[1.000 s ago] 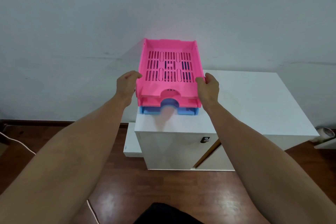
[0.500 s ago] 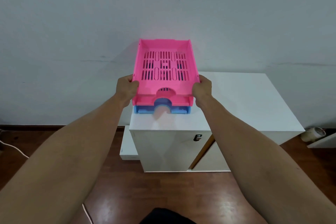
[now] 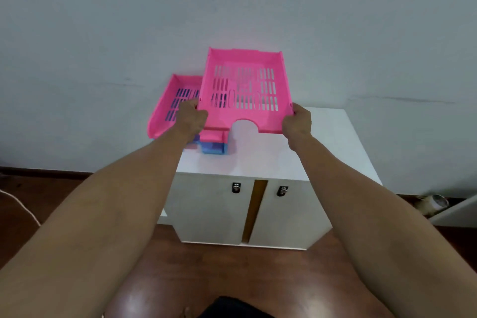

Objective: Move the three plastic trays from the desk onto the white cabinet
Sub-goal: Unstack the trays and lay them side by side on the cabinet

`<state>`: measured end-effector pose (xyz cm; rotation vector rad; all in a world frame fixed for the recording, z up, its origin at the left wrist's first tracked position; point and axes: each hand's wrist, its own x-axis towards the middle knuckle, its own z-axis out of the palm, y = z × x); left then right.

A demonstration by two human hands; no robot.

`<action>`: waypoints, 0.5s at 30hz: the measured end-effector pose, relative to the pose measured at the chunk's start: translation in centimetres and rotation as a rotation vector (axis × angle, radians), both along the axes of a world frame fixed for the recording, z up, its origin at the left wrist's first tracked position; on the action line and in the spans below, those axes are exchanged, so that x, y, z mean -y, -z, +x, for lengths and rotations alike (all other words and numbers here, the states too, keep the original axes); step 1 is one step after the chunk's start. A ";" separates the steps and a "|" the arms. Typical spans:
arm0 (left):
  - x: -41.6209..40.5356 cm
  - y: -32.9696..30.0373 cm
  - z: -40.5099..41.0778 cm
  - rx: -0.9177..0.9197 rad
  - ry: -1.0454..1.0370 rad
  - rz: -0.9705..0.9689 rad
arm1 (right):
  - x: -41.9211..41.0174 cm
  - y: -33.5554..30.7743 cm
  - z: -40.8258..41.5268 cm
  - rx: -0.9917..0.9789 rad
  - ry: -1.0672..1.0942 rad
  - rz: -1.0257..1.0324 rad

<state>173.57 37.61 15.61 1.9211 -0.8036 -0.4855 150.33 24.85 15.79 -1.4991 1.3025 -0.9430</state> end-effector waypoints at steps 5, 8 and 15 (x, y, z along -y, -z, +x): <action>0.9 0.7 -7.1 -0.015 0.052 0.026 | 1.1 0.7 -6.6 -0.072 -0.036 -0.002; 1.0 2.0 -10.0 -0.042 0.049 0.039 | 1.1 1.4 -9.5 -0.098 -0.045 0.019; 0.7 4.6 -13.4 -0.081 0.055 0.081 | 1.2 4.2 -13.2 -0.080 -0.053 0.048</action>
